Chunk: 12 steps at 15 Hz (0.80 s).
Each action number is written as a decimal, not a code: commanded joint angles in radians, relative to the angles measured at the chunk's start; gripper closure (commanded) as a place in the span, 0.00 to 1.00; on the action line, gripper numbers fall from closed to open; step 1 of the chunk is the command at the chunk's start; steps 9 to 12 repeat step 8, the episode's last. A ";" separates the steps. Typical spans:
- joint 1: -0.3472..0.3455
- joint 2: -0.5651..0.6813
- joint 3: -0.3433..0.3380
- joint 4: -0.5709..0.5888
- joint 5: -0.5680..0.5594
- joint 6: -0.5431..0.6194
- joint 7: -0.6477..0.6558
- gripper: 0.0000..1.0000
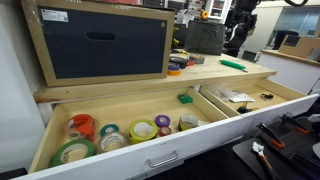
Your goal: Put the purple masking tape in the open drawer.
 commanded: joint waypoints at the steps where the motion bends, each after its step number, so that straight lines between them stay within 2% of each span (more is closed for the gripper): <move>1: 0.004 -0.194 0.030 -0.112 0.040 -0.028 0.051 0.00; 3: 0.023 -0.253 0.016 -0.151 0.171 -0.087 0.052 0.00; 4: -0.003 -0.175 0.036 -0.089 0.099 -0.055 0.033 0.00; 7: 0.003 -0.246 0.037 -0.137 0.154 -0.080 0.032 0.00; 12: 0.003 -0.250 0.036 -0.142 0.156 -0.080 0.032 0.00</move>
